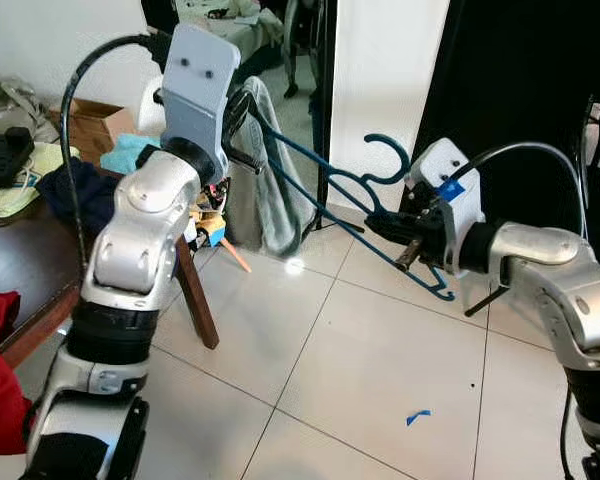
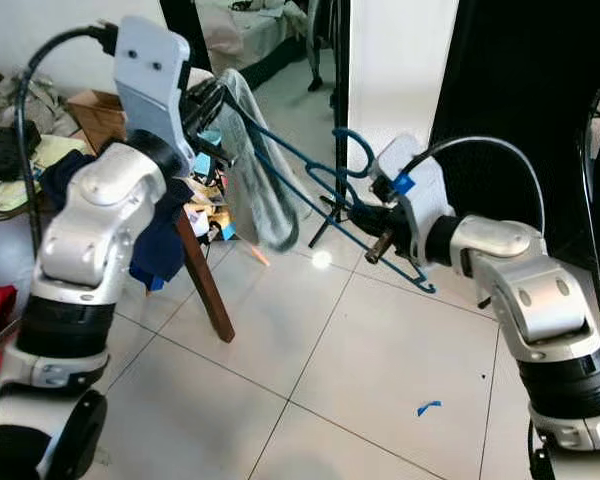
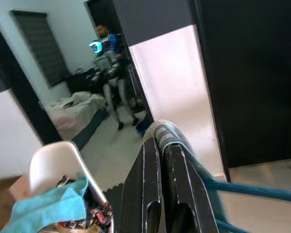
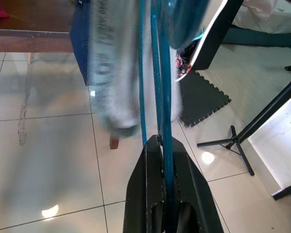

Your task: Hang hanger

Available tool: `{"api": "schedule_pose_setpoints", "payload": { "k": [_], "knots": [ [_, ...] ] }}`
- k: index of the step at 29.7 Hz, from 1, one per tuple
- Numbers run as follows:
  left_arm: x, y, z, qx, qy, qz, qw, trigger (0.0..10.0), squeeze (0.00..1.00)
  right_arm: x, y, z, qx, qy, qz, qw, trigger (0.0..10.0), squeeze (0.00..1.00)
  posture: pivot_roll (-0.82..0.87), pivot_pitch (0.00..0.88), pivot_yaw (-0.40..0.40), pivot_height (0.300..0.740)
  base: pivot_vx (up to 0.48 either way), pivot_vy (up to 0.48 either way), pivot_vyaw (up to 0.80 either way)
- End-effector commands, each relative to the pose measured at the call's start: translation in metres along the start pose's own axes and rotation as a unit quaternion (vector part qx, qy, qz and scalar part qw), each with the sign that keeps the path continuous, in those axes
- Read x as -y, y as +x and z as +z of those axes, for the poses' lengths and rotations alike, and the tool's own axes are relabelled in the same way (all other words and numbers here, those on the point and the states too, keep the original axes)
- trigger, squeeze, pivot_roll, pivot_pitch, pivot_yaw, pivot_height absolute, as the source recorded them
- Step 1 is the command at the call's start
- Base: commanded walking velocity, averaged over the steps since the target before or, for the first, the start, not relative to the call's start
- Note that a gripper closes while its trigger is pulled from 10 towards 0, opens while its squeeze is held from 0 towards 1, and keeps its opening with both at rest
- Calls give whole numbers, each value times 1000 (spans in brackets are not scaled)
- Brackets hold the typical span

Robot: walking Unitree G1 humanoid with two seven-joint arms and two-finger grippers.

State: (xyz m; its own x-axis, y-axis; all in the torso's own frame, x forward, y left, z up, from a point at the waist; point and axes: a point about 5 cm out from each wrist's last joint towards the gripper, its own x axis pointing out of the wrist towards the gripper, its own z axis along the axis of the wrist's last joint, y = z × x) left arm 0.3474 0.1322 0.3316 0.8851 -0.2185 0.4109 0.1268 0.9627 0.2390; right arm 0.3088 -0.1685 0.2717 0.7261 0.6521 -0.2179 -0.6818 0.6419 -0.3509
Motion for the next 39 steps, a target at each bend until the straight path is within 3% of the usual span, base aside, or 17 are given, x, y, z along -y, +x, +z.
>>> {"api": "schedule_pose_setpoints", "payload": {
  "k": [1,2,3,8,9,11,13,16,18,19,22,24,28,30,32,34,39],
  "knots": [
    [-11,3,-5,-14,-23,43,999,10000,0,-13,6,1,4,0,31,1000,10000,0,-9,79,95,740,0,0,0],
    [-11,3,-5,-14,-23,43,999,10000,0,-13,6,1,4,0,31,1000,10000,0,-9,79,95,740,0,0,0],
    [-15,6,-5,-14,-61,64,996,10000,0,-21,11,-1,4,4,43,999,10000,0,-8,78,96,740,0,0,0],
    [-4,8,7,12,-119,35,992,10000,0,-24,18,1,12,19,39,999,10000,0,-5,74,98,740,0,0,0],
    [7,7,15,29,-155,0,987,10000,0,-22,20,2,14,25,29,999,10000,0,-3,75,96,740,0,0,0],
    [15,5,20,41,-179,-25,983,10000,0,-21,22,2,14,29,22,999,10000,0,-3,75,96,740,0,0,0],
    [53,-14,32,71,-236,-147,958,10000,0,-7,27,4,18,56,-34,998,10000,0,3,80,88,740,0,0,0],
    [61,-20,32,71,-244,-172,952,10000,0,-3,28,4,18,62,-48,997,10000,0,6,80,85,740,0,0,0],
    [82,-34,26,51,-235,-226,944,10000,0,4,31,7,26,73,-77,994,10000,0,11,82,79,740,0,0,0],
    [82,-34,26,51,-235,-226,944,10000,0,4,31,7,26,73,-77,994,10000,0,11,82,79,740,0,0,0],
    [94,-43,19,30,-215,-257,942,10000,0,9,32,10,36,79,-94,992,10000,0,12,83,77,740,0,0,0],
    [99,-52,8,5,-173,-272,947,10000,0,13,33,14,47,84,-111,989,10000,0,11,82,76,740,0,0,0],
    [91,-57,-5,-22,-138,-251,958,10000,0,18,32,18,58,89,-123,987,10000,0,8,86,74,740,0,0,0],
    [58,-60,-19,-47,-84,-176,980,10000,0,22,30,20,64,90,-127,986,10000,0,6,91,68,740,0,0,0],
    [58,-60,-19,-47,-84,-176,980,10000,0,22,30,20,64,90,-127,986,10000,0,6,91,68,740,0,0,0],
    [24,-65,-27,-65,-19,-103,992,10000,0,23,29,18,57,86,-118,988,10000,0,6,92,62,740,0,0,0],
    [-2,-74,-32,-83,17,-39,996,10000,0,22,30,15,44,80,-100,991,10000,0,10,95,48,740,0,0,0]
  ]
}}
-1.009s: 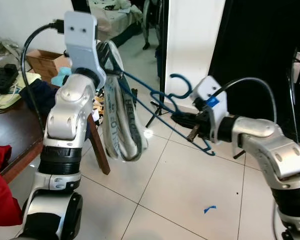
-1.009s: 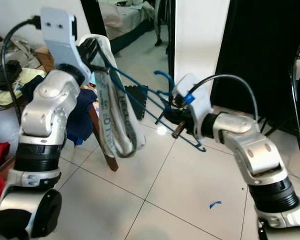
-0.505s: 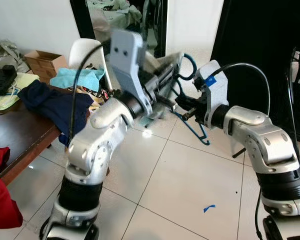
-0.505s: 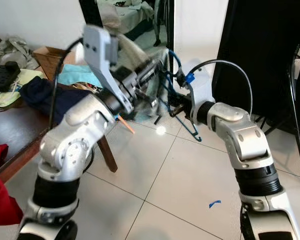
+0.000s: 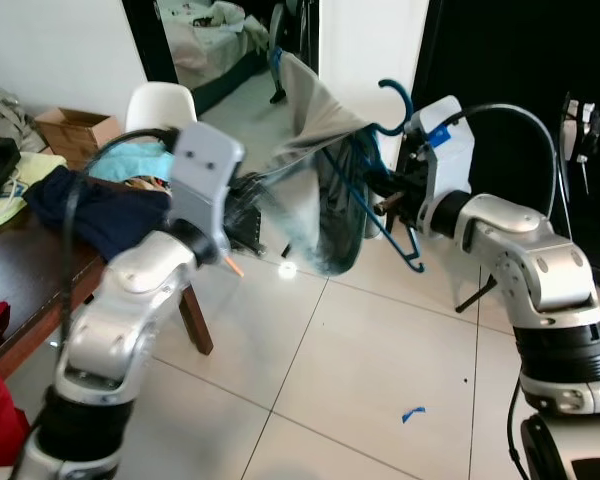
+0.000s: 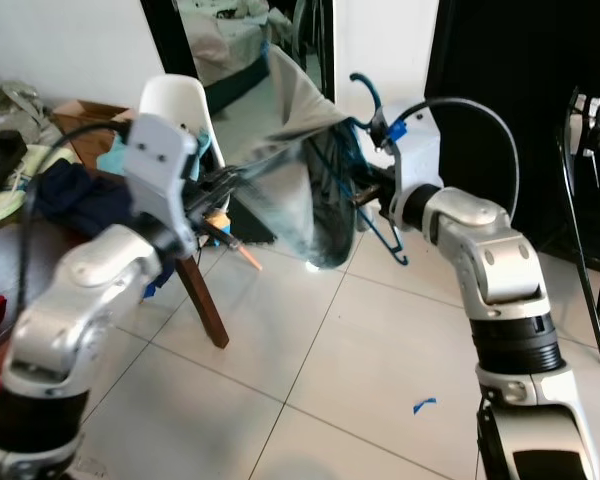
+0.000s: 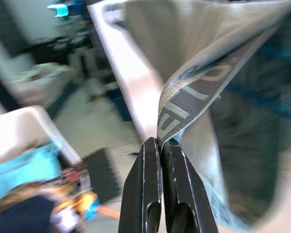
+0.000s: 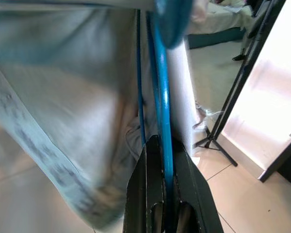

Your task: Hang hanger

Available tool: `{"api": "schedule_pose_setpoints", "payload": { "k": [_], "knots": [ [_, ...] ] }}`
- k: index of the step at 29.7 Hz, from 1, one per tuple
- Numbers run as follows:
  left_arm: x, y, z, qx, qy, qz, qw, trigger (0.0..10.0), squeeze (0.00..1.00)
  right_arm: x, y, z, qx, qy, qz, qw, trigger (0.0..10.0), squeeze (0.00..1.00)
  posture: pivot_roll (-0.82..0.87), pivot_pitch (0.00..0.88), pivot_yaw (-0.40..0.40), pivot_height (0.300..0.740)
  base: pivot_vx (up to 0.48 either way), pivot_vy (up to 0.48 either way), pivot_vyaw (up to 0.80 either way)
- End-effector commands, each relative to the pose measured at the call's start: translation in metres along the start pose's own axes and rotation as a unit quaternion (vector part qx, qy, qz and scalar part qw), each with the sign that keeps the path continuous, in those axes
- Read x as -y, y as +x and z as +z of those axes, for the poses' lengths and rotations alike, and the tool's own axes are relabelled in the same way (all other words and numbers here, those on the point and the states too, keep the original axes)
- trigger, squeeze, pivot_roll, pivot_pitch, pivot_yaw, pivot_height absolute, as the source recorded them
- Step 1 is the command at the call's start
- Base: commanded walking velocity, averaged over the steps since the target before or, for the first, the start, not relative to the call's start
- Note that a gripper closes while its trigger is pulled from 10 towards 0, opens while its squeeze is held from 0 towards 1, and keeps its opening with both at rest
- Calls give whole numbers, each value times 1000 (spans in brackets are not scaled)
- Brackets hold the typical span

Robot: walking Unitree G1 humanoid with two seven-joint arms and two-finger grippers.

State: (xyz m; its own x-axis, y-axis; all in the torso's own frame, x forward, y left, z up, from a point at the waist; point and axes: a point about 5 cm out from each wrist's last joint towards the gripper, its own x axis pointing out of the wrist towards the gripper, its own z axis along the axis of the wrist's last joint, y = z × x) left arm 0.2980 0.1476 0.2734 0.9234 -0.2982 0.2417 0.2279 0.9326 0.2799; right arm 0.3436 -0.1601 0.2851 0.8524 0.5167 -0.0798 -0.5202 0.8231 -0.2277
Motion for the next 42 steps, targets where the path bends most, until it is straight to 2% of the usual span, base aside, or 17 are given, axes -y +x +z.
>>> {"api": "schedule_pose_setpoints", "payload": {
  "k": [1,5,7,8,9,14,16,18,19,21,22,28,29,32,33,37,42],
  "knots": [
    [-4,-7,0,-4,9,19,1000,10000,0,-2,3,1,-3,-4,16,1000,10000,0,13,96,39,740,0,0,0],
    [4,-8,3,4,-6,5,1000,10000,0,-3,5,0,-6,-6,21,1000,10000,0,15,95,32,740,0,0,0],
    [36,-5,8,18,-30,-49,998,10000,0,-4,10,5,-2,-9,28,1000,10000,0,9,97,26,740,0,0,0],
    [36,-5,8,18,-30,-49,998,10000,0,-4,10,5,-2,-9,28,1000,10000,0,9,97,26,740,0,0,0],
    [47,-3,9,21,-37,-62,997,10000,0,-4,11,8,1,-10,32,999,10000,0,9,98,26,740,0,0,0],
    [55,1,11,26,-31,-55,998,10000,0,-7,13,11,4,-13,40,999,10000,0,3,98,26,740,0,0,0],
    [33,4,15,33,-15,0,999,10000,0,-6,14,12,5,-14,40,999,10000,0,1,101,27,740,0,0,0],
    [-16,1,24,47,19,104,993,10000,0,-3,13,10,-2,-15,32,999,10000,0,6,101,26,740,0,0,0],
    [-16,1,24,47,19,104,993,10000,0,-3,13,10,-2,-15,32,999,10000,0,6,101,26,740,0,0,0],
    [-51,-6,35,60,48,176,981,10000,0,0,12,8,-7,-15,27,1000,10000,0,6,100,26,740,0,0,0],
    [-61,-9,39,65,58,196,977,10000,0,1,12,7,-9,-15,25,1000,10000,0,6,100,25,740,0,0,0],
    [-76,-14,47,74,78,226,968,10000,0,1,12,7,-10,-16,24,1000,10000,0,7,100,25,740,0,0,0],
    [-85,-16,59,94,91,245,961,10000,0,1,13,6,-12,-18,27,999,10000,0,12,98,17,740,0,0,0],
    [-85,-16,59,94,91,245,961,10000,0,1,13,6,-12,-18,27,999,10000,0,12,98,17,740,0,0,0],
    [-91,-17,72,115,97,255,955,10000,0,0,14,5,-14,-19,30,999,10000,0,13,94,14,740,0,0,0],
    [-86,-12,89,150,107,237,954,10000,0,-4,17,5,-15,-24,39,999,10000,0,11,88,17,740,0,0,0],
    [-81,-9,93,157,111,227,955,10000,0,-6,18,5,-15,-25,41,999,10000,0,8,86,21,740,0,0,0]
  ]
}}
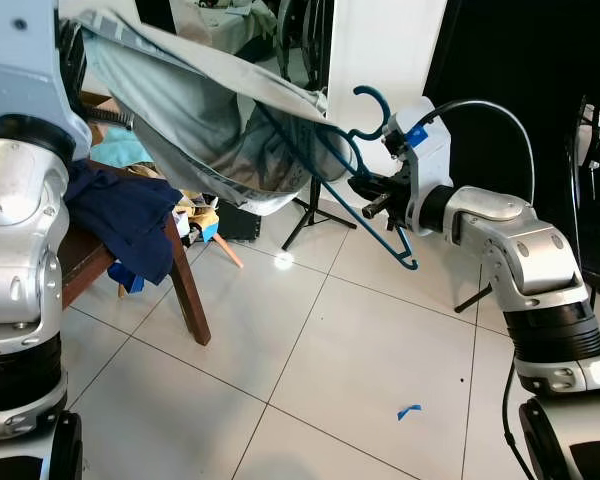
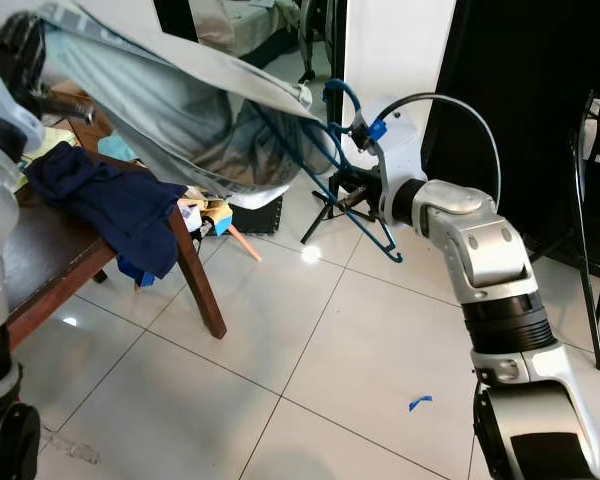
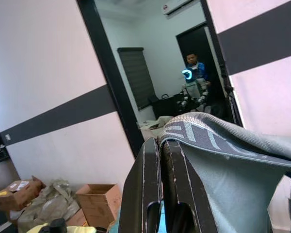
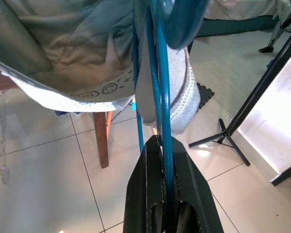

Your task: Hang hanger

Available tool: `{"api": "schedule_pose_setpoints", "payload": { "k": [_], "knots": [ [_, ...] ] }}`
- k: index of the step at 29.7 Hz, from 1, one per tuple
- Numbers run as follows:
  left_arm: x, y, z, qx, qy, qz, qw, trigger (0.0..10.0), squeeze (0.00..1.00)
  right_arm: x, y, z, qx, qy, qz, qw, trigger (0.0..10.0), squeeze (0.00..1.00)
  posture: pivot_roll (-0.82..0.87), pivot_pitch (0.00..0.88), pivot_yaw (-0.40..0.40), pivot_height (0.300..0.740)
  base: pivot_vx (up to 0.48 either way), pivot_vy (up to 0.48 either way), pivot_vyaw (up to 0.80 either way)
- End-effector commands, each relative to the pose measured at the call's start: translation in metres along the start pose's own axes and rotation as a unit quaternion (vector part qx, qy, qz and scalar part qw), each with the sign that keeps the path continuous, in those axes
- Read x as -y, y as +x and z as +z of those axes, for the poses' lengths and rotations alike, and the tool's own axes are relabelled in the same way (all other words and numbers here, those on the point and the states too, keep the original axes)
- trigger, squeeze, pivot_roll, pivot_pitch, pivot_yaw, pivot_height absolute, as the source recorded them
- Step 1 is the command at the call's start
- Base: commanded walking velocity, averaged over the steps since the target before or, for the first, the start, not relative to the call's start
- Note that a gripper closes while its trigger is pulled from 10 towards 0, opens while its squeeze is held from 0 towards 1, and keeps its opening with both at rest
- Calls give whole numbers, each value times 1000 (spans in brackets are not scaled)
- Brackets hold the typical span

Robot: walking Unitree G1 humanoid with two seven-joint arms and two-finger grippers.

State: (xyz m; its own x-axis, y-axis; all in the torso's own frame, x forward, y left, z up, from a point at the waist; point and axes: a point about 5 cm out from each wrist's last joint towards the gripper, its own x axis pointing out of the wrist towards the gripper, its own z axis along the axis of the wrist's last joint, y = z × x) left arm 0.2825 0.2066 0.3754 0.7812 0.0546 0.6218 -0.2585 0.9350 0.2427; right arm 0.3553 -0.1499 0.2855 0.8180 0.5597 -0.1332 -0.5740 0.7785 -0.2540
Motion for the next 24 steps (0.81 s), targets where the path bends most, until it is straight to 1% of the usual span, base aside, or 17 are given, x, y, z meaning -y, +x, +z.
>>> {"api": "schedule_pose_setpoints", "payload": {
  "k": [1,8,9,10,11,12,13,15,17,18,19,20,22,24],
  "knots": [
    [-2,1,5,12,15,3,1000,10000,0,-4,2,3,4,-8,8,1000,10000,0,8,86,21,740,0,0,0],
    [-2,2,3,7,14,3,1000,10000,0,-5,2,1,1,-9,12,1000,10000,0,11,85,22,740,0,0,0],
    [0,2,1,3,12,0,1000,10000,0,-9,2,0,-1,-10,23,1000,10000,0,12,83,21,740,0,0,0],
    [0,2,1,3,12,0,1000,10000,0,-9,2,0,-1,-10,23,1000,10000,0,12,83,21,740,0,0,0],
    [4,1,-2,-3,7,-6,1000,10000,0,-13,3,1,1,-12,39,999,10000,0,12,83,21,740,0,0,0],
    [4,1,-2,-3,7,-6,1000,10000,0,-13,3,1,1,-12,39,999,10000,0,12,83,21,740,0,0,0],
    [8,1,-4,-7,2,-12,1000,10000,0,-18,3,2,5,-12,55,998,10000,0,10,81,23,740,0,0,0],
    [8,1,-4,-7,2,-12,1000,10000,0,-18,3,2,5,-12,55,998,10000,0,10,81,23,740,0,0,0],
    [15,0,-6,-10,-7,-24,1000,10000,0,-29,3,3,11,-19,89,996,10000,0,9,82,23,740,0,0,0],
    [15,0,-6,-10,-7,-24,1000,10000,0,-29,3,3,11,-19,89,996,10000,0,9,82,23,740,0,0,0],
    [19,1,-6,-10,-10,-31,999,10000,0,-36,3,3,14,-25,110,994,10000,0,8,82,25,740,0,0,0],
    [19,1,-6,-10,-10,-31,999,10000,0,-36,3,3,14,-25,110,994,10000,0,8,82,25,740,0,0,0],
    [28,2,-6,-9,-8,-56,998,10000,0,-49,1,3,17,-40,149,988,10000,0,8,84,25,740,0,0,0],
    [28,2,-6,-9,-8,-56,998,10000,0,-49,1,3,17,-40,149,988,10000,0,8,84,25,740,0,0,0]
  ]
}}
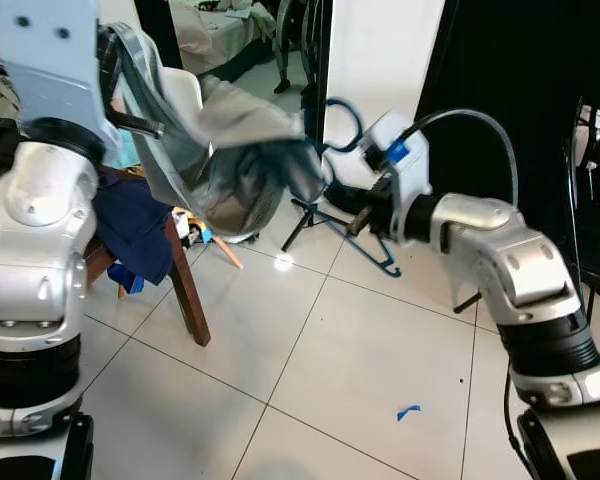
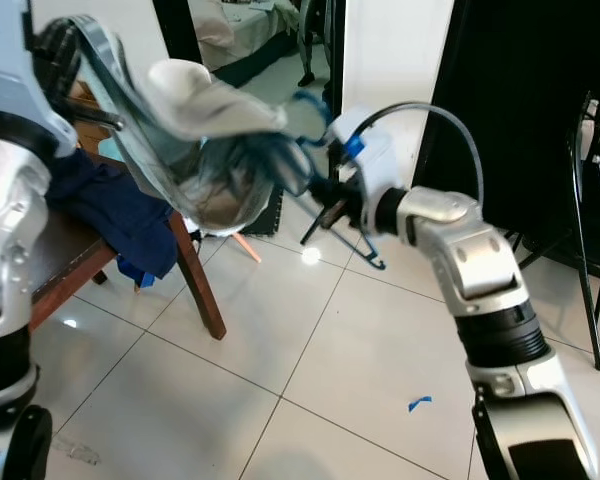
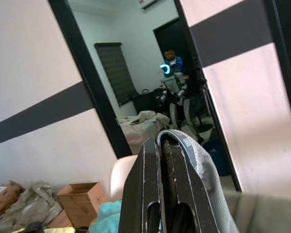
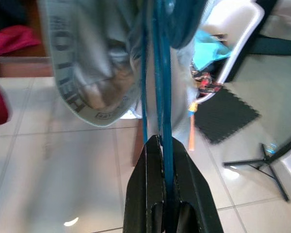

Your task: Hang hanger

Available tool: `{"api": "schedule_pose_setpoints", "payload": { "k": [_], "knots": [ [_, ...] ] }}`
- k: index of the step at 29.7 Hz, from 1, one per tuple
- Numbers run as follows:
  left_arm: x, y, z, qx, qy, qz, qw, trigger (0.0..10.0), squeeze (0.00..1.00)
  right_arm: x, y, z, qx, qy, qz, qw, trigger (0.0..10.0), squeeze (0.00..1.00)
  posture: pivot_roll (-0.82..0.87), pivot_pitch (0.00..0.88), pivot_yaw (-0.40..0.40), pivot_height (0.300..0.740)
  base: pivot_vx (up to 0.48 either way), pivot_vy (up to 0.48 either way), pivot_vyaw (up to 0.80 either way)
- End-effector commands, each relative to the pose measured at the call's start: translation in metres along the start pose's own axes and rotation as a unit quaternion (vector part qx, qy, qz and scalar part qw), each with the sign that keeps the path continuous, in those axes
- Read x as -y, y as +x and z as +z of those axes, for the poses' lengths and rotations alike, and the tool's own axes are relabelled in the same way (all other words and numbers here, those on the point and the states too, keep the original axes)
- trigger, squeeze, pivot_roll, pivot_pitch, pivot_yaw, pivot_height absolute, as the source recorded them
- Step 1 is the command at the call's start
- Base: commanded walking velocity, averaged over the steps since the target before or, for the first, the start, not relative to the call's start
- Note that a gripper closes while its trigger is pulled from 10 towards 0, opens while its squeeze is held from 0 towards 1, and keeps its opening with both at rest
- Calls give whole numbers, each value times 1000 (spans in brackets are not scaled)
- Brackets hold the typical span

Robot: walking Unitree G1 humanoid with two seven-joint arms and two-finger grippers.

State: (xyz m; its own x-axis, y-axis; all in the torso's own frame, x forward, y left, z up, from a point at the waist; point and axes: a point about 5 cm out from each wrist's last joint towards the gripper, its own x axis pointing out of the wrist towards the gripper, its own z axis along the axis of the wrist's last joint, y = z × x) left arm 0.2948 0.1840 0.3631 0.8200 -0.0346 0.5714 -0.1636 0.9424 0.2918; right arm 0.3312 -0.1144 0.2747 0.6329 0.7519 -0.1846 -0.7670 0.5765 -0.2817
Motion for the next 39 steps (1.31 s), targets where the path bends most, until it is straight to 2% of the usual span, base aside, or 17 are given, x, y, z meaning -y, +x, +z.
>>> {"api": "schedule_pose_setpoints", "payload": {
  "k": [1,5,9,11,13,16,20,23,24,25,26,29,31,33,39],
  "knots": [
    [6,3,2,6,9,-19,1000,10000,0,-9,1,2,3,-10,26,1000,10000,0,9,83,24,740,0,0,0],
    [10,4,3,10,19,-32,999,10000,0,-12,2,0,-5,-15,37,999,10000,0,9,81,24,740,0,0,0],
    [15,13,14,36,26,-40,998,10000,0,-19,4,-12,-41,-25,53,997,10000,0,8,81,22,740,0,0,0],
    [8,19,23,53,26,-22,998,10000,0,-16,6,-27,-81,-2,32,996,10000,0,8,81,25,740,0,0,0],
    [8,19,23,53,26,-22,998,10000,0,-16,6,-27,-81,-2,32,996,10000,0,8,81,25,740,0,0,0],
    [-2,24,30,67,26,3,997,10000,0,-21,6,-42,-121,27,28,992,10000,0,7,83,27,740,0,0,0],
    [-5,25,31,68,26,9,997,10000,0,-26,7,-47,-130,31,36,990,10000,0,7,83,27,740,0,0,0],
    [-5,26,31,67,26,9,997,10000,0,-30,8,-46,-122,24,46,991,10000,0,7,85,28,740,0,0,0],
    [-1,25,29,64,25,0,998,10000,0,-34,8,-39,-98,6,63,993,10000,0,5,85,28,740,0,0,0],
    [-1,25,29,64,25,0,998,10000,0,-34,8,-39,-98,6,63,993,10000,0,5,85,28,740,0,0,0],
    [10,22,26,59,27,-35,997,10000,0,-34,8,-26,-57,-4,73,996,10000,0,4,87,27,740,0,0,0],
    [18,20,23,55,29,-59,996,10000,0,-34,8,-17,-29,-9,77,997,10000,0,4,87,27,740,0,0,0],
    [44,12,16,46,39,-141,988,10000,0,-28,7,-2,16,-10,60,998,10000,0,1,88,28,740,0,0,0],
    [62,5,7,34,66,-198,977,10000,0,-22,6,7,39,-7,40,998,10000,0,-2,89,32,740,0,0,0],
    [77,-4,-3,22,95,-251,963,10000,0,-21,4,16,62,-3,36,997,10000,0,-4,91,33,740,0,0,0]
  ]
}}
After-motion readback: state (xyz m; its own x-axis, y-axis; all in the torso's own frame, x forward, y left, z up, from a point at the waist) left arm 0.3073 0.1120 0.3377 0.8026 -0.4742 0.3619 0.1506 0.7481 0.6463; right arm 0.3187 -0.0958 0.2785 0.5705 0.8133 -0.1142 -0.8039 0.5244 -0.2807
